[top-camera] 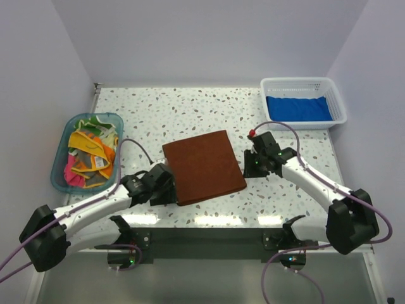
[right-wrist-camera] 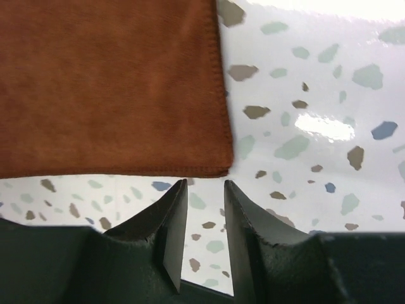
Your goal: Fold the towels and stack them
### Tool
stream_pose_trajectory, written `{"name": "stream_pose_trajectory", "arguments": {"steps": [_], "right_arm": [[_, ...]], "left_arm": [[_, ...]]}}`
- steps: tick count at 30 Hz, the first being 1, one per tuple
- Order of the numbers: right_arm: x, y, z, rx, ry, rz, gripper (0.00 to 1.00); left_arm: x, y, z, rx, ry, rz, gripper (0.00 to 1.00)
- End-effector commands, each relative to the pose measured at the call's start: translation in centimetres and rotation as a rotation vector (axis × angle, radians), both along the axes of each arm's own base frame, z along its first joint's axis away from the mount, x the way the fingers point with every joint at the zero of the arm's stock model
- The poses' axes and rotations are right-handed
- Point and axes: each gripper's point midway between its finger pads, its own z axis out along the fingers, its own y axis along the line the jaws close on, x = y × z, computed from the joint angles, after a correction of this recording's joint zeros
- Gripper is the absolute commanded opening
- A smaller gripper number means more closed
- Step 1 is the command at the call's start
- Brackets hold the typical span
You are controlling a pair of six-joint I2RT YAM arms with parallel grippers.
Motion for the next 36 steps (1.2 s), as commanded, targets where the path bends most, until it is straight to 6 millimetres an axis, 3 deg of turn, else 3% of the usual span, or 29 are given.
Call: {"name": "stream_pose_trajectory", "arguments": {"steps": [1, 2, 5, 8, 10, 17, 20, 25, 31, 36], "right_arm": [[1.0, 2.1, 3.1, 0.052, -0.079, 0.059, 0.33], [1.2, 2.7, 3.3, 0.075, -0.082, 0.066, 0.30], [1.5, 3.8, 2.9, 0.091, -0.075, 0.082, 0.23], [1.7, 4.4, 1.9, 0.101, -0.056, 0.094, 0.21], [1.7, 4.4, 1.3, 0.095, -0.045, 0.094, 0.21], [0.9, 4.5, 0.0, 0.101, -0.023, 0.124, 0.21], [0.7, 4.2, -0.6, 0.089, -0.013, 0.122, 0.22], [0.6, 4.2, -1.0, 0.089, -0.014, 0.123, 0.22], [0.0, 4.1, -1.5, 0.086, 0.010, 0.131, 0.21], [-0.4, 4.2, -1.9, 0.088, 0.021, 0.146, 0.19]], "left_arm": [[1.2, -1.1, 3.1, -0.019, -0.058, 0.023, 0.59], [2.0, -2.0, 4.7, -0.040, -0.086, 0.016, 0.54], [2.9, -3.4, 6.5, -0.019, -0.118, -0.011, 0.48], [2.4, -4.4, 6.6, 0.007, -0.097, -0.043, 0.43], [1.3, -4.6, 6.3, 0.017, -0.075, -0.047, 0.42], [-2.8, -1.6, 3.0, 0.018, 0.014, 0.030, 0.34], [-3.5, -1.2, 2.2, 0.004, 0.034, 0.031, 0.41], [-3.3, 0.6, 0.8, 0.091, 0.018, 0.065, 0.44], [-3.2, 0.1, -0.5, 0.110, 0.032, 0.032, 0.58], [-3.3, -0.2, -0.6, 0.074, 0.020, 0.014, 0.63]]}}
